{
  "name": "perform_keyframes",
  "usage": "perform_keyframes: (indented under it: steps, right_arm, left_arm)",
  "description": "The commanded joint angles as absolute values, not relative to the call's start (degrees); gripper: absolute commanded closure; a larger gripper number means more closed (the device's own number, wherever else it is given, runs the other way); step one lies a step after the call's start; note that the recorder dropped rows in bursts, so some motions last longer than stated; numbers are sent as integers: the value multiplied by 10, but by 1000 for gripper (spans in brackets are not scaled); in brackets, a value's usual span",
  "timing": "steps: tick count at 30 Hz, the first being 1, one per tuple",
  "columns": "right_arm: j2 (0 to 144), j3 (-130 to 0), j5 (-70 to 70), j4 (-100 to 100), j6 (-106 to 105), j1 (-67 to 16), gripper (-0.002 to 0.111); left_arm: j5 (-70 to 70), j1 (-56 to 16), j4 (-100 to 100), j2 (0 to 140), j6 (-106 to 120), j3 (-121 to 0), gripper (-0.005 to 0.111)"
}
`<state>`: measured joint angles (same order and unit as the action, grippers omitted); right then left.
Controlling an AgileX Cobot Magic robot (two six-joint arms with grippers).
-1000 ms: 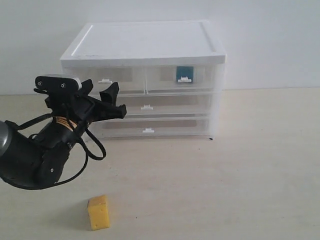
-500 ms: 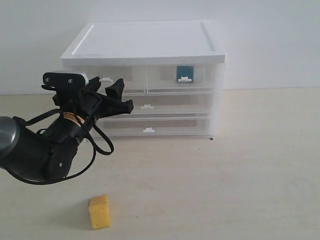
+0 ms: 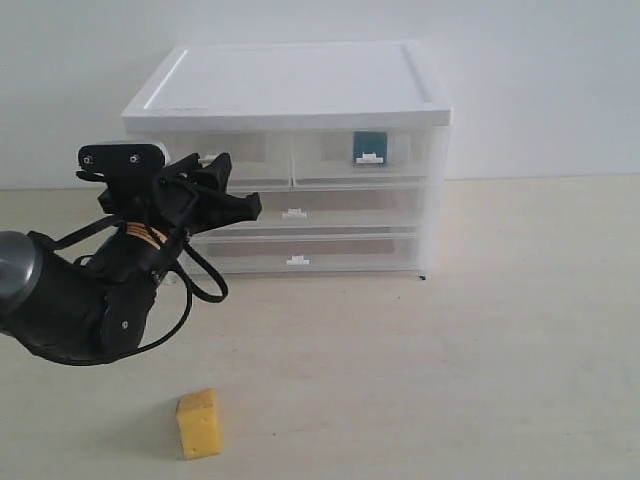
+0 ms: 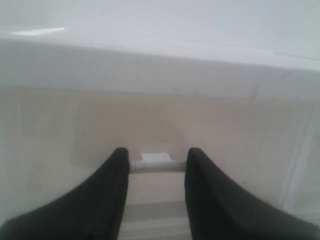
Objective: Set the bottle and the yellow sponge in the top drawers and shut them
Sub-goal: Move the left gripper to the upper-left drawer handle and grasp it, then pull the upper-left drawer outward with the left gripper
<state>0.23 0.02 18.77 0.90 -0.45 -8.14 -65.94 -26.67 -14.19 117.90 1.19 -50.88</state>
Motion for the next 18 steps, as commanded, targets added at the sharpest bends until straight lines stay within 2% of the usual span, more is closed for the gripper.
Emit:
perform_keyframes:
  steps: [1,5,9,18]
  right_arm:
    - [0,0,184,8,-4,-79,108]
    - [0,0,184,8,-4,-79,108]
    - [0,0,184,8,-4,-79,108]
    - [0,0,184,8,-4,-79,108]
  left_arm:
    - [-654,-258,-155,1184,12,-534,103]
    - [-692,-281,-159,1182,40,-517,103]
    - [-694,-315,-230,1163,94,-500,103]
    - [-694,-361,-260,1099,115,-432,103]
